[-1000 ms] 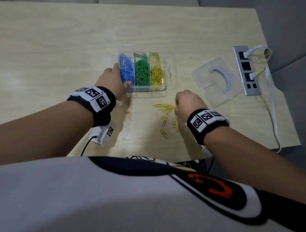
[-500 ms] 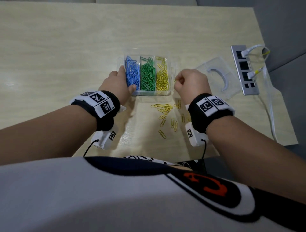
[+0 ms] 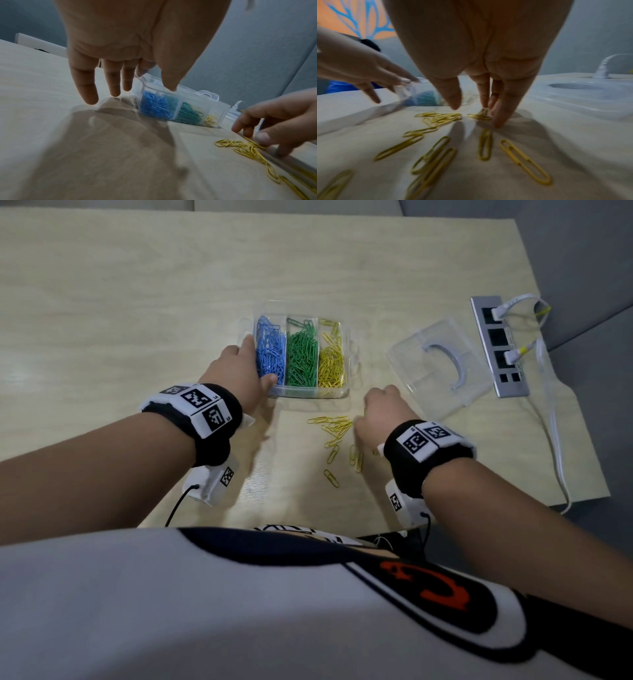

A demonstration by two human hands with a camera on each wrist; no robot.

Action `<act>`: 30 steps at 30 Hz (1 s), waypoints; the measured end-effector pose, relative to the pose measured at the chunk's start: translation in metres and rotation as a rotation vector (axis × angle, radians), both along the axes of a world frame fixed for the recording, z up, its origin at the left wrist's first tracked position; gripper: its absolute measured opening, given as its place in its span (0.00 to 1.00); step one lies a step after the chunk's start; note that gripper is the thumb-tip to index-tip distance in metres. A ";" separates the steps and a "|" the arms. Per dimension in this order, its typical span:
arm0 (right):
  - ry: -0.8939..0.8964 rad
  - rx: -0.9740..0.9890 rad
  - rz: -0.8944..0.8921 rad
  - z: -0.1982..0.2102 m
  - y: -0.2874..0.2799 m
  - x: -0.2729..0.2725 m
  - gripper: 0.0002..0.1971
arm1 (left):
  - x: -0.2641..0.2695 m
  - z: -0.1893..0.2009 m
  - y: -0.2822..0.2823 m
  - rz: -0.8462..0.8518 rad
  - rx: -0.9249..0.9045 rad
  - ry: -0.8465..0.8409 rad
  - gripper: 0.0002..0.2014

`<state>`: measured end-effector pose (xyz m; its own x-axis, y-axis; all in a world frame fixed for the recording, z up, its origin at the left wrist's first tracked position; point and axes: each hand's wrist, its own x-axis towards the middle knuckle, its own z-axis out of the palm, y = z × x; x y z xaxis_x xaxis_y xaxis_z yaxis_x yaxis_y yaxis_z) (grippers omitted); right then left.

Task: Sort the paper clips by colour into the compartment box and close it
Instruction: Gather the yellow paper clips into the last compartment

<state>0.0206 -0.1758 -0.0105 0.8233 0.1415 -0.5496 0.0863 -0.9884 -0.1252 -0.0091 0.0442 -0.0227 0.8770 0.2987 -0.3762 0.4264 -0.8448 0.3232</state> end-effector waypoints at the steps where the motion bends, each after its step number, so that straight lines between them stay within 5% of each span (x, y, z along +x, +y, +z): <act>1: -0.013 0.014 0.085 -0.001 0.004 -0.005 0.23 | 0.000 0.001 0.000 -0.002 0.001 -0.001 0.31; 3: -0.036 0.009 0.261 -0.003 0.012 -0.014 0.31 | 0.001 0.001 0.000 -0.006 0.002 -0.003 0.31; 6: -0.109 0.039 0.416 -0.008 0.018 -0.024 0.22 | 0.002 0.001 0.000 -0.004 0.001 0.001 0.32; 9: -0.167 0.044 0.465 -0.008 0.016 -0.027 0.13 | 0.001 0.001 -0.001 -0.004 0.000 -0.002 0.32; 15: -0.140 -0.040 0.485 -0.003 0.008 -0.015 0.18 | 0.000 0.001 -0.002 0.008 -0.002 -0.001 0.32; 22: -0.251 0.070 0.246 -0.006 -0.002 0.002 0.10 | 0.000 0.001 -0.003 0.014 -0.004 0.004 0.32; 30: -0.395 0.336 0.030 0.030 0.022 0.026 0.13 | -0.001 0.000 -0.005 0.018 -0.005 -0.001 0.33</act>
<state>0.0467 -0.1536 0.0193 0.9516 0.2837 -0.1179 0.2191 -0.8956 -0.3871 -0.0105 0.0397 -0.0231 0.8721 0.3123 -0.3766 0.4408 -0.8355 0.3280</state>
